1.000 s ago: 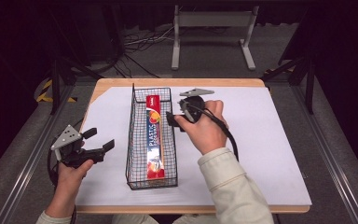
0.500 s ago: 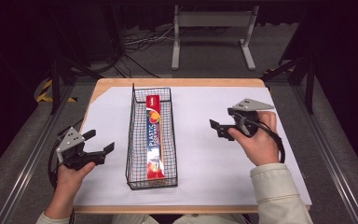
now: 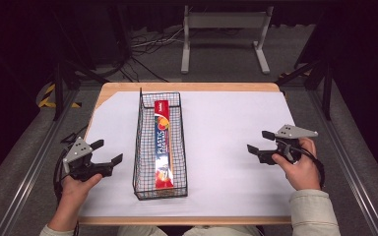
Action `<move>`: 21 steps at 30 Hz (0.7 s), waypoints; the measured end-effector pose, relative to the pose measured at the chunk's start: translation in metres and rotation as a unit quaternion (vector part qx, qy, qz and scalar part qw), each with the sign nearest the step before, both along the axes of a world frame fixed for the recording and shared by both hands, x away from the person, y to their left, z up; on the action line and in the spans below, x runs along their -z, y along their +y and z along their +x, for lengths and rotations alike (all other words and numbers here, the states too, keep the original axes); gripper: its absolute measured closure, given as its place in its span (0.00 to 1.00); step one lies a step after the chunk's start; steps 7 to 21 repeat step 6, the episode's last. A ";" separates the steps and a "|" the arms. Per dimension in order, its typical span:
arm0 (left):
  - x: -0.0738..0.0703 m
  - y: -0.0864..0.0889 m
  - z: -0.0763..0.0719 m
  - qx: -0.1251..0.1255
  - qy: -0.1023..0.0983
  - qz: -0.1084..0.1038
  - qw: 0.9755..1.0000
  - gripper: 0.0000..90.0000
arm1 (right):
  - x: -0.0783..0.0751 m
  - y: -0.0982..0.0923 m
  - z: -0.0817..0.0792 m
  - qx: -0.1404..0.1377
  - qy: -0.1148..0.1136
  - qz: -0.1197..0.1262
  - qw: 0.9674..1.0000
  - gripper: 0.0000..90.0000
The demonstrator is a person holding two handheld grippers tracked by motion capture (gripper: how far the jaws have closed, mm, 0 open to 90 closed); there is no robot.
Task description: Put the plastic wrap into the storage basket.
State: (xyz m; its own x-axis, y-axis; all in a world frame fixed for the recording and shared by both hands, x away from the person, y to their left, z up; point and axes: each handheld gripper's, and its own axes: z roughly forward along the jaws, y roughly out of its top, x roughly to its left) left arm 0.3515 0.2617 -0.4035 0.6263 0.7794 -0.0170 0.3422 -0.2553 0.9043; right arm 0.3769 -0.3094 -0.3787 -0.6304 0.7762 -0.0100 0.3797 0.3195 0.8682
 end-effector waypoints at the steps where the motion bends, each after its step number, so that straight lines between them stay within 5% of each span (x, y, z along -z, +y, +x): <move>1: 0.000 0.000 0.000 -0.001 0.001 -0.001 1.000 0.15 | 0.004 -0.003 -0.001 -0.002 0.003 0.007 1.000 0.21; 6: 0.003 0.001 0.002 0.001 0.009 -0.011 1.000 0.15 | 0.014 -0.013 -0.002 -0.007 0.014 0.012 1.000 0.21; 21: 0.003 0.001 0.002 0.001 0.009 -0.011 1.000 0.15 | 0.014 -0.013 -0.002 -0.007 0.014 0.012 1.000 0.21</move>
